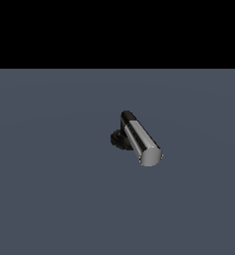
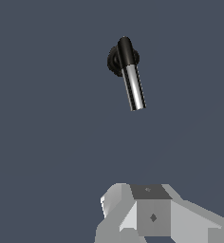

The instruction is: Turn on the faucet by rotating a designated handle.

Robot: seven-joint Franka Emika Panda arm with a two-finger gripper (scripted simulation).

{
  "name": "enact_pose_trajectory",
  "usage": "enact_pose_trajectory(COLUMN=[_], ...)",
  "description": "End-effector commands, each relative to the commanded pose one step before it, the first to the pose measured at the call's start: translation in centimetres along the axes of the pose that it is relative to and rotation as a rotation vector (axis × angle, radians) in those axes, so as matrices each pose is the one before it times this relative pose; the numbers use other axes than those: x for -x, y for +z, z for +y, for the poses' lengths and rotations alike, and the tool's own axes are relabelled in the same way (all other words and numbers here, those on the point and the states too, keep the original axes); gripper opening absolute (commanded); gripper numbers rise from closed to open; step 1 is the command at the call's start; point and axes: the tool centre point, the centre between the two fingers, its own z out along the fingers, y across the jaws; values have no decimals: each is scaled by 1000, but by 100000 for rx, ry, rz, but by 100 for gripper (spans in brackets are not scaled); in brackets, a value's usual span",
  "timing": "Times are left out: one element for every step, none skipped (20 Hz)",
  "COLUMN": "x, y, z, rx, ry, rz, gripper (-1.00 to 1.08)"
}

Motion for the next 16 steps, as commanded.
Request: enact_pose_trajectory(x=[0, -5, -12, -21, -30, -39, -47, -56, -65, -73, -82, -90, -99, -107, -115, -123], y=[0, 24, 72, 121, 170, 218, 267, 316, 365, 413, 460, 507, 553, 599, 643, 686], z=[1, 9, 3, 5, 17, 20, 23, 28, 35, 36, 43, 47, 50, 55, 58, 62], rx=[0, 0, 3, 4, 4, 5, 6, 7, 8, 10, 11, 12, 13, 14, 15, 16], ry=[0, 0, -69, -119, -138, -183, -229, -267, -301, -352, -384, -425, -468, -502, -543, -577], rz=[0, 0, 3, 4, 5, 6, 8, 9, 10, 12, 13, 15, 16, 17, 19, 20], gripper=[-100, -100, -100, -100, -100, -100, -100, -100, -100, -100, -100, -100, -100, -100, -100, -100])
